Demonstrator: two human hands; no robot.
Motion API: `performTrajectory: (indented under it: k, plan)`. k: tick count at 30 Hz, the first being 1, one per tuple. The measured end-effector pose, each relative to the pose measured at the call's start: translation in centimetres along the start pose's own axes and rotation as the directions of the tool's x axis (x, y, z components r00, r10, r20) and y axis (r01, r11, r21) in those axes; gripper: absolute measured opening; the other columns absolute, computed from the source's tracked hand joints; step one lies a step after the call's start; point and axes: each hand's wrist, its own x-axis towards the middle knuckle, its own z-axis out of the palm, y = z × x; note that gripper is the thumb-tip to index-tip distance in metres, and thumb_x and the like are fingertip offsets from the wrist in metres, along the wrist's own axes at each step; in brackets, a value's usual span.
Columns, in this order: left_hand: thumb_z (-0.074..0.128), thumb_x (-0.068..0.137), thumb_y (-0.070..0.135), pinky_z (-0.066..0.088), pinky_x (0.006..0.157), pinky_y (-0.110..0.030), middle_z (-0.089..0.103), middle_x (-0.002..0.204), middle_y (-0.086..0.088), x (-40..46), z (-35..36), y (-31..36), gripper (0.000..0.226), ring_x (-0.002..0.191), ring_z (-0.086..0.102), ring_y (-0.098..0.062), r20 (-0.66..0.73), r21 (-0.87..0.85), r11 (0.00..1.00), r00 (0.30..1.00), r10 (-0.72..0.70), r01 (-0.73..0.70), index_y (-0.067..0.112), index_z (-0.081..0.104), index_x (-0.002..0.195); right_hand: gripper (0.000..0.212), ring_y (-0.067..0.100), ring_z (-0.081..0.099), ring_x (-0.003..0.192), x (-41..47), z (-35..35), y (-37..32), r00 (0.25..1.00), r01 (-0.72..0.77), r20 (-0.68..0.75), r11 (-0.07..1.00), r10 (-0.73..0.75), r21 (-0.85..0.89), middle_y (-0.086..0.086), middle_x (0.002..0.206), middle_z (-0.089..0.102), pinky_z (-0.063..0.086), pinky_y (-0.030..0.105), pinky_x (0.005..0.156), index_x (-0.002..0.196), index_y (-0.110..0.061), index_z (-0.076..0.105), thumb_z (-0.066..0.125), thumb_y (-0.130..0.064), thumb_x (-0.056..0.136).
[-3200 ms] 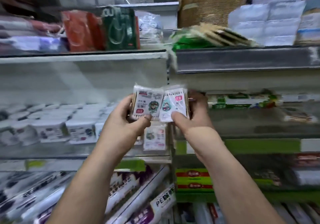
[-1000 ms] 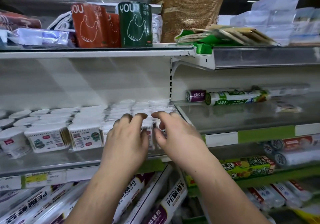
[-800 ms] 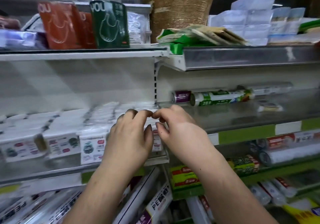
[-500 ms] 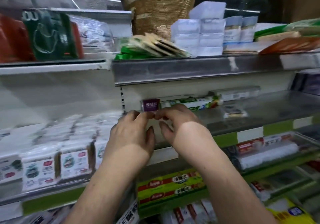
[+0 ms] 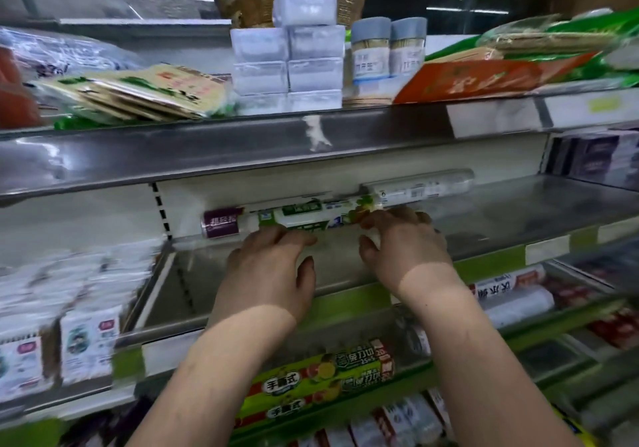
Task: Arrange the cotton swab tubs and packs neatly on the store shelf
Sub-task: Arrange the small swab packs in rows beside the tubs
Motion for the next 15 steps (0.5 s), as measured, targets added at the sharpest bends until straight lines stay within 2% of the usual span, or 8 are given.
performTrajectory:
  k: [4,7,11,15]
  plan:
    - [0.048,0.095,0.035,0.039,0.103,-0.033,0.049,0.131,0.009,0.9,1.3,1.8,0.036,0.125,0.044,-0.016,0.011,-0.006,1.0,1.0,-0.017,0.017,0.04,0.051,0.131,0.052,0.033,0.038,0.13,1.5,0.4,2.4,0.994,-0.02,0.102,0.999,0.024,-0.033,0.006,0.145,0.042,0.039,0.044,0.1,0.141,-0.033,0.043,0.044,-0.057,0.095]
    - [0.048,0.095,0.035,0.039,0.103,-0.036,0.049,0.13,0.01,1.3,1.9,2.9,0.036,0.124,0.044,-0.016,0.011,-0.019,0.999,0.999,-0.03,0.03,0.039,0.051,0.131,0.056,0.033,0.038,0.129,2.2,0.8,3.1,0.995,-0.015,0.093,0.999,0.019,-0.046,0.008,0.141,0.045,0.042,0.044,0.099,0.137,-0.029,0.048,0.048,-0.061,0.091]
    - [0.049,0.094,0.034,0.039,0.103,-0.036,0.049,0.13,0.009,1.5,2.6,3.8,0.037,0.123,0.044,-0.017,0.006,-0.014,0.999,0.999,-0.039,0.039,0.039,0.051,0.131,0.044,0.031,0.042,0.122,3.1,0.7,3.5,0.998,-0.014,0.065,1.0,0.015,-0.013,0.008,0.131,0.049,0.047,0.044,0.095,0.126,-0.023,0.055,0.055,-0.05,0.092]
    - [0.049,0.094,0.034,0.039,0.102,-0.035,0.049,0.13,0.009,1.7,3.0,4.2,0.036,0.123,0.044,-0.017,-0.002,-0.013,0.998,0.999,-0.054,0.054,0.039,0.051,0.13,0.028,0.028,0.042,0.115,3.0,1.0,4.3,0.998,0.058,0.009,0.987,-0.06,0.148,0.006,0.122,0.052,0.044,0.037,0.091,0.115,-0.023,0.061,0.059,-0.036,0.09]
